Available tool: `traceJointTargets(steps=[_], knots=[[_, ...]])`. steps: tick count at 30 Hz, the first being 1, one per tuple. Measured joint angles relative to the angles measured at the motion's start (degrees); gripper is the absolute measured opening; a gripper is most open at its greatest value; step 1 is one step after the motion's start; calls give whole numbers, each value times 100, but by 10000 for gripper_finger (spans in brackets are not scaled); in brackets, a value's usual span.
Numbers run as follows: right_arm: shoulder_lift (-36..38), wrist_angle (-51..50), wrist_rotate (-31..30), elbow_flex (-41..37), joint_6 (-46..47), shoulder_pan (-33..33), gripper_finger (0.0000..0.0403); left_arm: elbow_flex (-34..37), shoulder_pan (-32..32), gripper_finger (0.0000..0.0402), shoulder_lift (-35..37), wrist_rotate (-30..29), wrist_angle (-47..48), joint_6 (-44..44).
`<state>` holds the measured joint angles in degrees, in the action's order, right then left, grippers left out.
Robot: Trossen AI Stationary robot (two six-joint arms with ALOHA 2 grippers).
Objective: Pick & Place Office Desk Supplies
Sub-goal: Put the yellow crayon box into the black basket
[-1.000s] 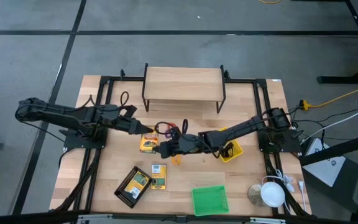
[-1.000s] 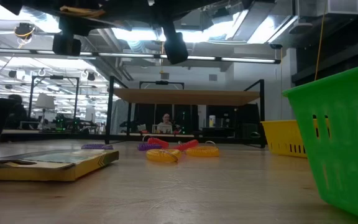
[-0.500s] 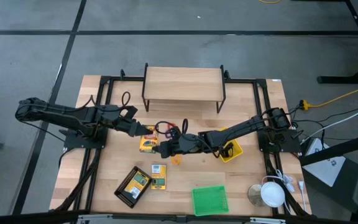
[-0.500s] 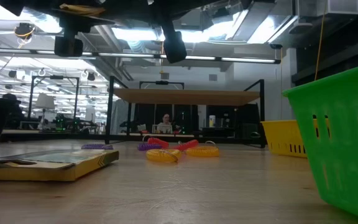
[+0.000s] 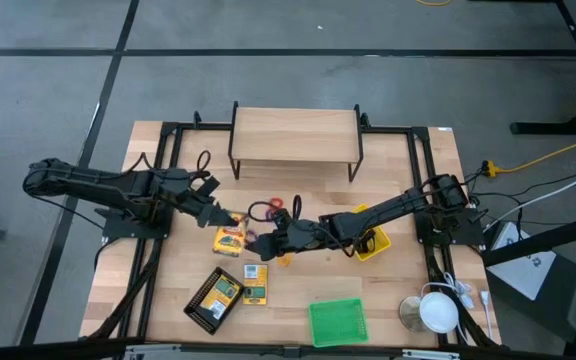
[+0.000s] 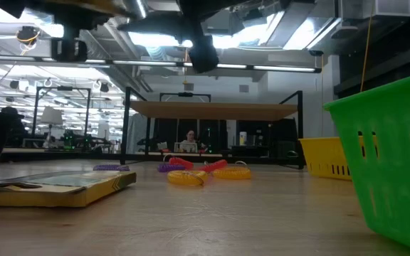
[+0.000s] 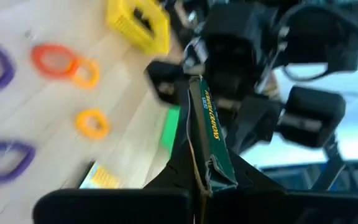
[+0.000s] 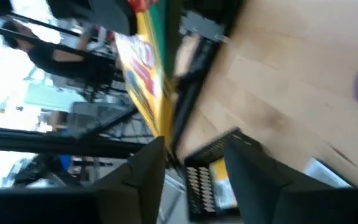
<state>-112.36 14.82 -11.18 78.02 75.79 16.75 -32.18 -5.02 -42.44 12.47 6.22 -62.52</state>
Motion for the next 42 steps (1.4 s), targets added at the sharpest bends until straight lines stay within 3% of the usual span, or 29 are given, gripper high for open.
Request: traceJointTargets(steps=[7, 13, 20, 25, 30, 42], knots=[[-7, -283, 7, 0, 135, 184, 196, 0, 66, 18, 456, 644, 1488, 220], [-7, -289, 5, 0, 172, 224, 199, 0, -218, 18, 441, 1269, 1627, -38], [-7, -288, 7, 0, 171, 224, 199, 0, -794, 18, -85, 1271, 1560, -245], [-7, -289, 7, 0, 150, 225, 199, 323, -1474, 18, -679, 1251, 292, -758], [-7, -289, 7, 0, 63, 225, 199, 751, -2044, 18, -1195, 708, -1009, -1427], [-7, -296, 181, 0, -3, 221, 199, 771, -2425, 18, -2116, 292, -1687, -1644]])
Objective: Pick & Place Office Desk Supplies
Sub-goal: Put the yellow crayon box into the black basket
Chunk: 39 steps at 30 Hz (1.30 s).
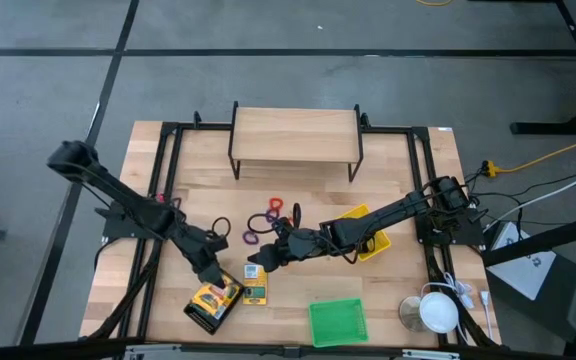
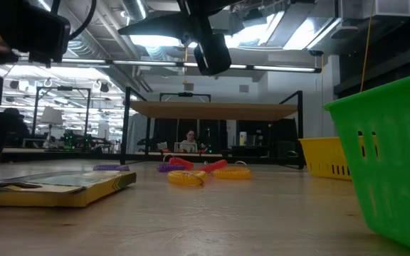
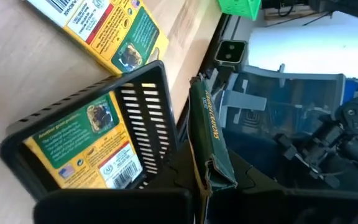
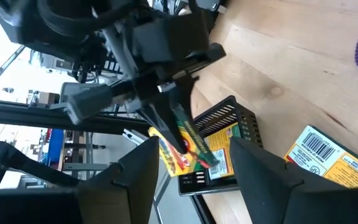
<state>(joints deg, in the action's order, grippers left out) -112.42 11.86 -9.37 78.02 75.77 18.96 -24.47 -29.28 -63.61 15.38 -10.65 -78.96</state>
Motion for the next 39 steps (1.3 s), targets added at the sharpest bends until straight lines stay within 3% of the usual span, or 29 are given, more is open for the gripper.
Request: traceJointTargets(steps=[12, 22, 39], knots=[[0, -11, 131, 0, -127, 0, 199, 2, -171, 19, -877, 293, -578, -279], [0, -13, 144, 0, -188, -15, 199, 2, -343, 19, -1147, 277, -625, -442], [2, -13, 140, 0, -237, -15, 199, 2, -94, 21, -1282, -3, -769, -442]])
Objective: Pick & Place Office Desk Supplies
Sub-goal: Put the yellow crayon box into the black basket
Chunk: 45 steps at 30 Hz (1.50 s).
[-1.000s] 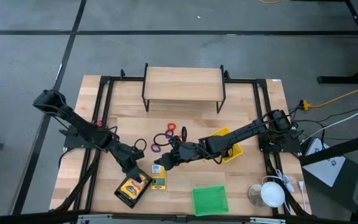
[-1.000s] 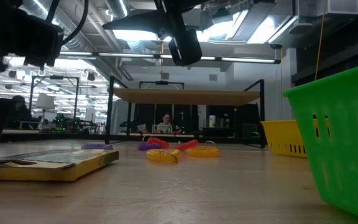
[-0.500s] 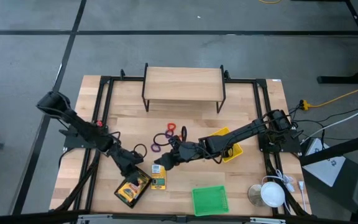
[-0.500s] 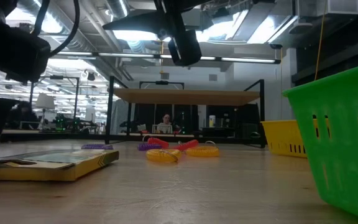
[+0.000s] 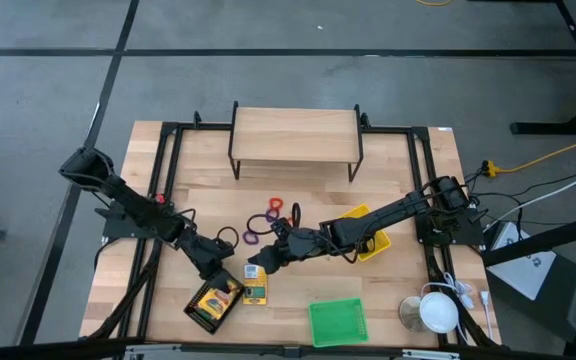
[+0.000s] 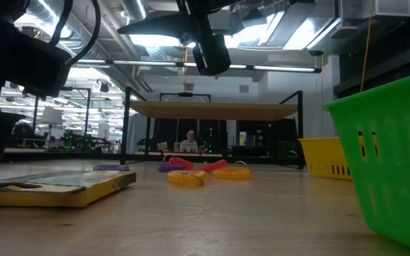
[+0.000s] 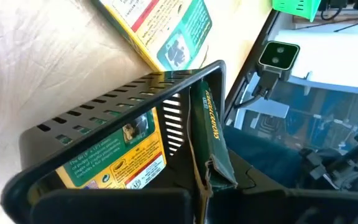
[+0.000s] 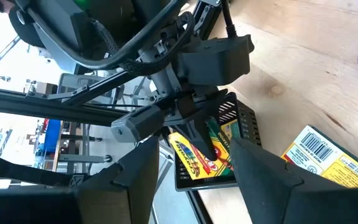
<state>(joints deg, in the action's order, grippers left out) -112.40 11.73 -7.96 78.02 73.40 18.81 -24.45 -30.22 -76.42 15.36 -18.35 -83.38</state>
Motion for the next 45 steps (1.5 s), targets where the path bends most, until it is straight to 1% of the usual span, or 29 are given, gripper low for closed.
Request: traceJointTargets(steps=[6, 12, 16, 26, 33, 35, 39, 42, 45], knots=[[0, 0, 4, 0, -39, 0, 199, 0, -4, 52, 0, 158, 31, -148], [0, -1, 4, 0, -41, -4, 199, 0, -4, 81, 0, 83, -4, -381], [0, 0, 4, 0, -43, -2, 199, 0, -4, 109, 0, 67, -85, -450], [0, 0, 6, 0, -48, -2, 199, 0, -4, 173, 0, 43, -130, -345], [0, 0, 6, 0, -65, -2, 199, -191, -26, 216, 2, 72, -144, -296], [0, 0, 8, 0, -85, -2, 199, -215, -26, 227, 2, 178, -50, -315], [0, 0, 8, 0, -165, -2, 199, -294, -85, 237, 4, 640, 443, -257], [0, 0, 17, 0, -226, -4, 199, -295, -173, 236, 7, 691, 1224, -88], [0, 0, 170, 0, -321, -42, 199, -289, -211, 236, 7, 713, 1918, 2]])
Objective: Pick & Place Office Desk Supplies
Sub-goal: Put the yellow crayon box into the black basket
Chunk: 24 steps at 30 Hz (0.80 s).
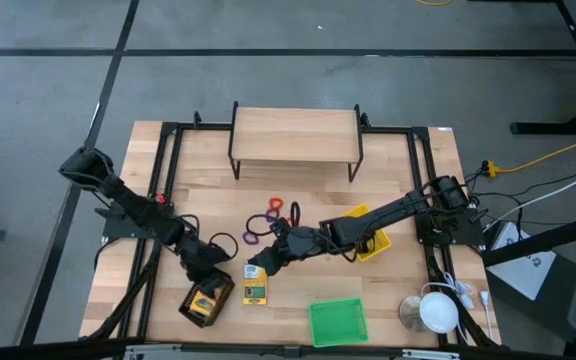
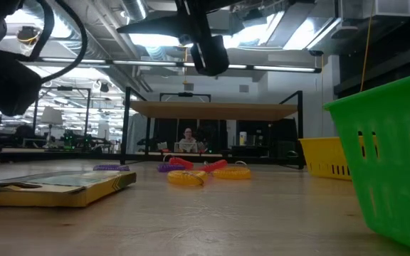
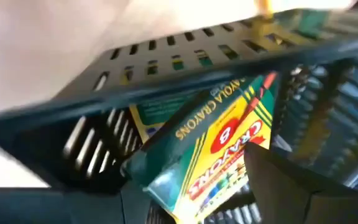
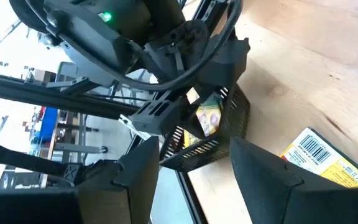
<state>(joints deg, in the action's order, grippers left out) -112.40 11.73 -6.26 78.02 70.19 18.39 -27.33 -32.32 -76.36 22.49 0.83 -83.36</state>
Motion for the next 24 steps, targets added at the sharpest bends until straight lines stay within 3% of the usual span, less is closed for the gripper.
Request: traceJointTargets(steps=[18, 24], knots=[[2, 22, 416, 0, -180, -192, 199, 2, 344, 236, 587, -191, -861, -560], [2, 22, 446, 0, -211, -194, 199, 2, 397, 236, 905, 128, -909, -799]])
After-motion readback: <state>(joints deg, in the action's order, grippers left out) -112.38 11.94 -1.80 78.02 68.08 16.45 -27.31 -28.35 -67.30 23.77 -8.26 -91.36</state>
